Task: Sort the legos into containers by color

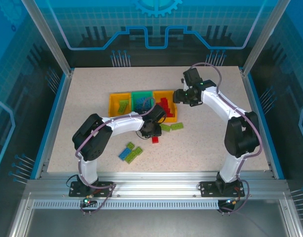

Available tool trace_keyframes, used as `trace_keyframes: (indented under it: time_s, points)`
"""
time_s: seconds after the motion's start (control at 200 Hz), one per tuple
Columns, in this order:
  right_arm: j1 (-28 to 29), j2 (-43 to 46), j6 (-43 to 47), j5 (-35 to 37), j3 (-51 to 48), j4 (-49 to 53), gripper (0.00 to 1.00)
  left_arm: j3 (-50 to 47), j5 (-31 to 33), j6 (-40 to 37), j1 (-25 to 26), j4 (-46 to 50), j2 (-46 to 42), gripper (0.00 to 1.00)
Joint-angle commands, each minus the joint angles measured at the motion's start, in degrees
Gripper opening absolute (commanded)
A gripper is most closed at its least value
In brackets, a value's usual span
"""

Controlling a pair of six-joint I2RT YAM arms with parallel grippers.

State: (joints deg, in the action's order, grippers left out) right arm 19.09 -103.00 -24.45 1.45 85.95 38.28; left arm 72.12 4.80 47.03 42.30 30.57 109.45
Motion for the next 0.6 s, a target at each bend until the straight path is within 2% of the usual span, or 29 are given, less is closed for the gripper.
trace_keyframes:
  time_s: [0.0, 0.19, 0.32, 0.48, 0.595]
  points:
    - [-1.4, 3.12, 0.98, -1.19, -2.87, -0.9, 0.64, 5.28, 3.55, -3.29, 0.42, 3.23, -3.48, 0.27]
    - [-0.91, 8.03, 1.75, -3.48, -13.33, -5.03, 0.64, 14.37, 4.56, -7.76, -2.08, 5.59, -2.71, 0.28]
    - [0.02, 11.46, 3.56, -5.45, -21.73, -9.57, 0.71, 20.72, 4.37, -11.25, -4.56, 6.16, 0.26, 0.28]
    - [2.56, 11.86, 3.87, -6.18, -27.14, -10.84, 0.78, 26.91, 0.35, -12.6, -8.95, 4.1, 5.32, 0.28]
    - [5.55, 11.42, 4.54, -3.61, -28.88, -11.39, 0.82, 32.67, -1.66, -14.36, -10.39, 4.05, 9.45, 0.29]
